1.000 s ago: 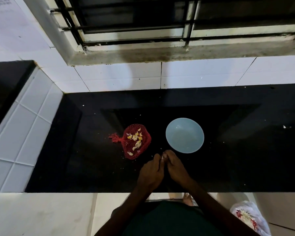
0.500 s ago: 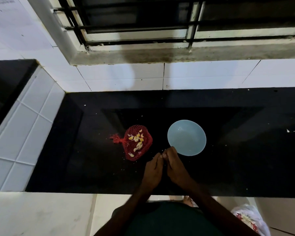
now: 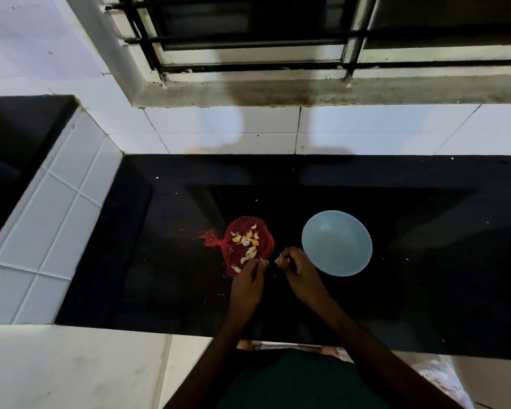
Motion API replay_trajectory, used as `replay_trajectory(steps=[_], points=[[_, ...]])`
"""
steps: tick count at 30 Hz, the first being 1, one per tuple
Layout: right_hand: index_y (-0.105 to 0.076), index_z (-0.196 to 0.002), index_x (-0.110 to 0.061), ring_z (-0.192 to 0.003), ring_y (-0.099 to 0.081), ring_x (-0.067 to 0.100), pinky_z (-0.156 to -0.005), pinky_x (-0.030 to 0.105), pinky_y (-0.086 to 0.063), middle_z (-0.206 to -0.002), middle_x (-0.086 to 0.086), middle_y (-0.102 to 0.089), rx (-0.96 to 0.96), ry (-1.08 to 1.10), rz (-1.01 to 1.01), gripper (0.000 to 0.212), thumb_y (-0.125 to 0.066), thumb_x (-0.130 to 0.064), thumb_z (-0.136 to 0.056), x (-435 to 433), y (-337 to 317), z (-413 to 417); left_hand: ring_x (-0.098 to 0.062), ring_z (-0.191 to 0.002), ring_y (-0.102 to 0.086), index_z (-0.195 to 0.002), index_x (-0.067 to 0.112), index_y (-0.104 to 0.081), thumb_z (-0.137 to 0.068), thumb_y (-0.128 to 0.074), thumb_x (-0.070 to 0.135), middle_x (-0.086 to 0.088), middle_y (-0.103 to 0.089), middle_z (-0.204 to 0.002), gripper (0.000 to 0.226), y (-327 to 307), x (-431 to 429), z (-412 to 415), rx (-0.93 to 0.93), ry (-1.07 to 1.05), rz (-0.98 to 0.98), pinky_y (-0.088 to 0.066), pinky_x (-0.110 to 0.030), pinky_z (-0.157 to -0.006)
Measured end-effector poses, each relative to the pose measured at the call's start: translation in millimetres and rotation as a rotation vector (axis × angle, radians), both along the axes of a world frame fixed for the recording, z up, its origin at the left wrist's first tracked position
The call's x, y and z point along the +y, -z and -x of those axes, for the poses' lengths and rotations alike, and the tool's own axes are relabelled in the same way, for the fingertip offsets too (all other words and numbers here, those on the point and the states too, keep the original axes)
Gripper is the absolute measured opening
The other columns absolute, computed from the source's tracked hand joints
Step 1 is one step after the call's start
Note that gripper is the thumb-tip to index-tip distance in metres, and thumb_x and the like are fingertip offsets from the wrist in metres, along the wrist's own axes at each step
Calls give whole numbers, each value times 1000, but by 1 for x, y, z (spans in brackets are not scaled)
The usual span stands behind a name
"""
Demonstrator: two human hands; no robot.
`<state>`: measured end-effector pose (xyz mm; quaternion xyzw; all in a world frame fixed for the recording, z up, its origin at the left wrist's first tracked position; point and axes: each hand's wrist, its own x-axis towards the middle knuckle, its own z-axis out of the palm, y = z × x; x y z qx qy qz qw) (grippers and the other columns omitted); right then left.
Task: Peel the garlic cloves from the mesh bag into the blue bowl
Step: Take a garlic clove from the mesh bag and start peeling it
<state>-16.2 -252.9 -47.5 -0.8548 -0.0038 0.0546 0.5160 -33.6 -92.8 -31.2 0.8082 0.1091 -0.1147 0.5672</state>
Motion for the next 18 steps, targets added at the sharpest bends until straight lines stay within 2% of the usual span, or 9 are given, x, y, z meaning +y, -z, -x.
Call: replay_trajectory(steps=[3, 6, 10, 12, 15, 18], points=[[-57, -91, -27, -85, -58, 4, -74, 20, -45, -94, -4, -57, 9, -45, 69, 22, -57, -49, -95, 20, -2, -30, 1, -86, -69, -110, 27, -70, -103, -56, 32, 11, -74, -95, 16, 2, 20, -12, -64, 102, -158, -55, -27, -80], [-61, -95, -20, -86, -60, 12, -74, 26, -49, -99, -3, -57, 37, -88, 152, 13, -66, -32, -95, 42, -5, -55, 1, -86, -68, -109, 26, -70, -99, -63, 32, 13, -74, -97, 13, 1, 30, -23, -87, 61, -243, -56, -25, -78], [-66, -99, -18, -91, -63, 14, -81, 30, -52, -102, -2, -63, 11, -125, 219, 10, -70, -18, -90, 52, -7, -65, 5, -79, -67, -103, 30, -64, -94, -71, 29, 12, -73, -92, 12, 4, 39, -33, -24, -45, -257, -53, -17, -68], [-68, -104, -17, -93, -66, 12, -84, 30, -55, -105, -1, -68, 36, -121, 185, 16, -70, -11, -89, 47, -6, -61, 3, -77, -69, -106, 31, -61, -93, -72, 27, 11, -73, -91, 18, 7, 42, -36, -8, -61, -225, -59, -22, -68], [-67, -102, -18, -89, -70, 9, -82, 30, -58, -98, -3, -73, 88, -70, 168, 14, -73, -18, -89, 38, -6, -49, 0, -77, -69, -112, 29, -61, -94, -70, 24, 12, -69, -88, 20, 6, 41, -34, -13, -55, -233, -59, -23, -67], [-60, -90, -24, -72, -64, -1, -67, 19, -49, -78, -8, -68, 138, -8, 152, 19, -73, -38, -89, 23, -9, -28, 2, -78, -67, -111, 29, -62, -96, -68, 27, 16, -69, -90, 16, 6, 34, -27, -53, -9, -247, -49, -14, -64]])
